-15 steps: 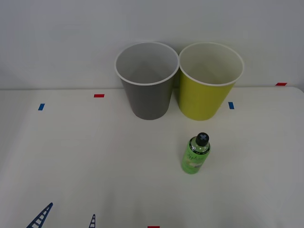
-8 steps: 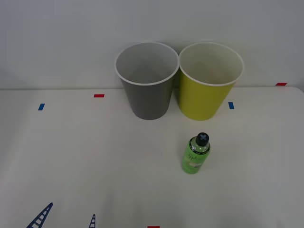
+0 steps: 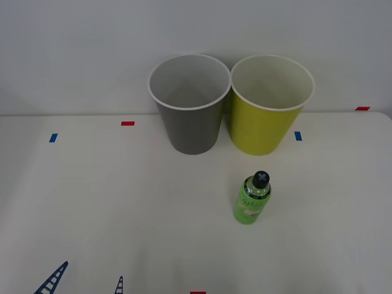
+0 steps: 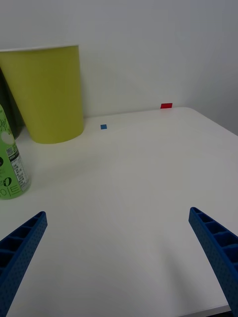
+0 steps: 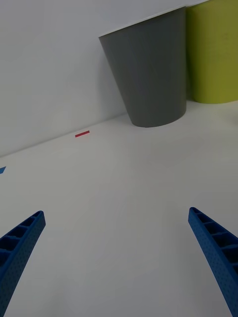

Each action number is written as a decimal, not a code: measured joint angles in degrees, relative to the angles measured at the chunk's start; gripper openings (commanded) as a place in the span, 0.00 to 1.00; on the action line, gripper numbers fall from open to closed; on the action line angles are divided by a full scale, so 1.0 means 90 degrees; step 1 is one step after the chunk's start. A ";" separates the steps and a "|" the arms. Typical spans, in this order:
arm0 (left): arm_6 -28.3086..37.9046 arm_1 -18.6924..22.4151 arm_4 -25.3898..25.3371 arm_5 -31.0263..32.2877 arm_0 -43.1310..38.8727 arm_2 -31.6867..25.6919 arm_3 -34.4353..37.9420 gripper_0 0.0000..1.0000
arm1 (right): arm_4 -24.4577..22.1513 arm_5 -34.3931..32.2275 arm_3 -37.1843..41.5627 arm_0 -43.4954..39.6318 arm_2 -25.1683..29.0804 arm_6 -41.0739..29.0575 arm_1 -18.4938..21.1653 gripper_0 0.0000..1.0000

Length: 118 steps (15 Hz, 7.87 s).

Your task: Put cans in the gray bin and PET bottles in the light green bin.

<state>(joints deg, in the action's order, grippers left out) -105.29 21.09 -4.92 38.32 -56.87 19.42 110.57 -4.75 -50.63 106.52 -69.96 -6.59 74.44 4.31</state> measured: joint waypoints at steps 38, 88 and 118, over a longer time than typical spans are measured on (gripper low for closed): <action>0.0000 0.0000 0.0000 0.0000 0.0000 0.0000 0.0000 1.00 | 0.0133 0.0921 -0.0288 0.2707 -0.1409 0.0902 0.1482 1.00; 0.0000 0.0000 0.0000 0.0000 0.0000 0.0000 0.0000 1.00 | 0.0592 0.7108 0.2970 0.4876 -0.1335 0.0888 0.1006 0.00; 0.0000 0.0000 0.0000 0.0000 0.0000 0.0000 0.0000 1.00 | 0.2102 1.1380 0.1261 1.1098 0.0874 0.0354 0.1371 0.00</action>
<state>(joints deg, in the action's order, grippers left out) -105.29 21.09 -4.92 38.32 -56.86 19.42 110.57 14.18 51.80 117.87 29.92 1.27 77.63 16.65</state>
